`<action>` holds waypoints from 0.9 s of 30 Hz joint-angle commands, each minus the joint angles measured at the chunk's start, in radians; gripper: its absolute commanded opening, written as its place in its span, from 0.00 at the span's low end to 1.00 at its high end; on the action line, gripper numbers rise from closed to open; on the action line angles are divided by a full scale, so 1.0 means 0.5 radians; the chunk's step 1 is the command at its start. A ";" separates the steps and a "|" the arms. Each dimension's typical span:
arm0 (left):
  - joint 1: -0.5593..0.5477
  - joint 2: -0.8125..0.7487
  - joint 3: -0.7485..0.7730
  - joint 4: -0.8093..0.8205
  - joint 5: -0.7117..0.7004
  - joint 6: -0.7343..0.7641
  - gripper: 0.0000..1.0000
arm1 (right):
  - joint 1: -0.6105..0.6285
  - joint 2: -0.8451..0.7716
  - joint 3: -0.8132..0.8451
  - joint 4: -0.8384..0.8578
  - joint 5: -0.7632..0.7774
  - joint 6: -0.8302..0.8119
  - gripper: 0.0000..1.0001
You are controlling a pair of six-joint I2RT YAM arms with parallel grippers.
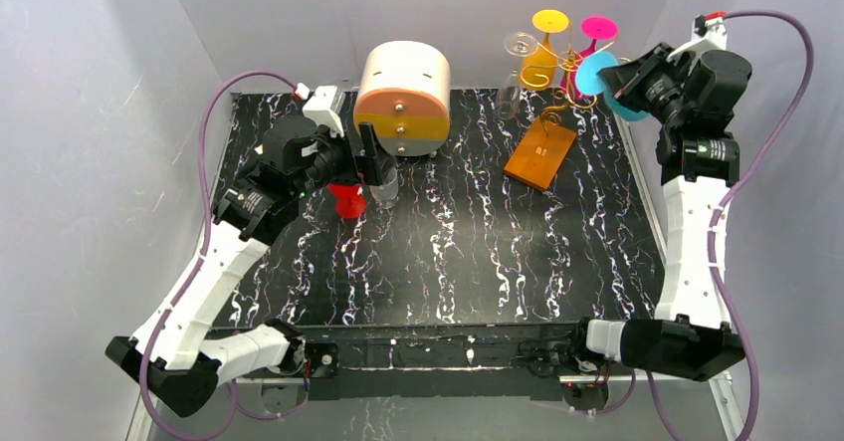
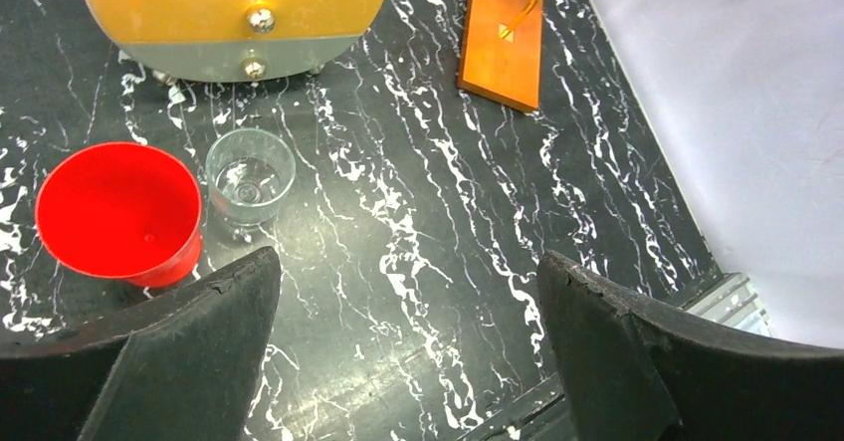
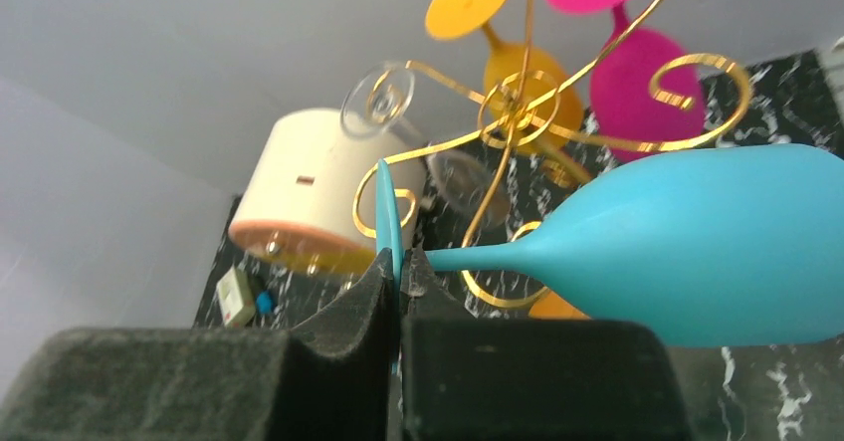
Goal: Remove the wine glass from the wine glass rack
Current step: Place the wine glass at the center of the board.
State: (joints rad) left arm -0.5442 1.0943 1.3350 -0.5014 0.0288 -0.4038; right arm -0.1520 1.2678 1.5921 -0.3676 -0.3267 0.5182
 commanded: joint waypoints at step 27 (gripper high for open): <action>0.011 0.024 -0.189 0.437 0.873 -0.609 0.98 | 0.114 -0.678 -0.790 -0.640 -1.281 0.301 0.01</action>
State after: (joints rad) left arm -0.5442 1.1103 1.2556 -0.3382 0.3759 -0.5861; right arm -0.1066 0.9440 1.1797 -0.5747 -0.8551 0.6930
